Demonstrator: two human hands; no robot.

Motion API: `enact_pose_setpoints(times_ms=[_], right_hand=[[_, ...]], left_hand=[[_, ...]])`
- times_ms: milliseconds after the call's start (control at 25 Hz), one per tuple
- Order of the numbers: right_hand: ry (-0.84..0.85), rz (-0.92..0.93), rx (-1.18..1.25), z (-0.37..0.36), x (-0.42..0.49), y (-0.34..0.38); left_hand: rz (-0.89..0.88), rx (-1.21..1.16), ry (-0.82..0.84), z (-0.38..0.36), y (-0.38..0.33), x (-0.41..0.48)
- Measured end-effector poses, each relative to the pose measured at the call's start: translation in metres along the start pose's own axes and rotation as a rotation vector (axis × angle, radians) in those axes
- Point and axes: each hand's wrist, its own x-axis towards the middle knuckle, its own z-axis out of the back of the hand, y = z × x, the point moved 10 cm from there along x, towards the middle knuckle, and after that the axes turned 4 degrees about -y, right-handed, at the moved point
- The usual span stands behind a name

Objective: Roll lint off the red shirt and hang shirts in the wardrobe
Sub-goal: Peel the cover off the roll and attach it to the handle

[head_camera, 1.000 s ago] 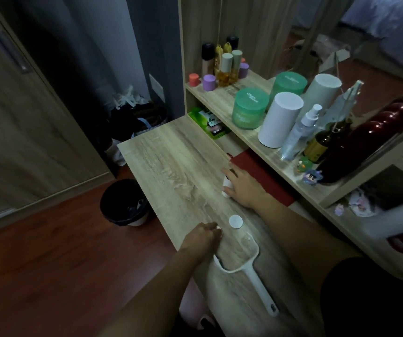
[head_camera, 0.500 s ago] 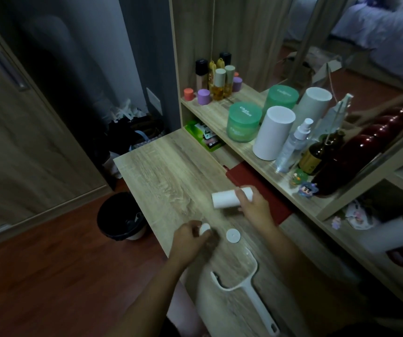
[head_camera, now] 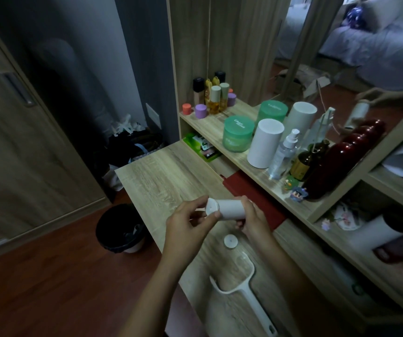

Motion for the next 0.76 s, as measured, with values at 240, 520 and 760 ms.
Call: enact_pose_setpoints(times_ms=[240,520,760], right_hand=[[0.048,0.081,-0.023,-0.001,-0.012,0.027],[0.156,0.202,-0.152,-0.011,-0.016,0.059],[0.266,0.166,-0.091,-0.036,-0.012,0.044]], left_hand=[[-0.070,0.002,0.005,0.004,-0.012,-0.006],[-0.043,-0.002,0.018,0.005,-0.009,-0.009],[-0.058,0.007,-0.164,0.028,-0.012,-0.020]])
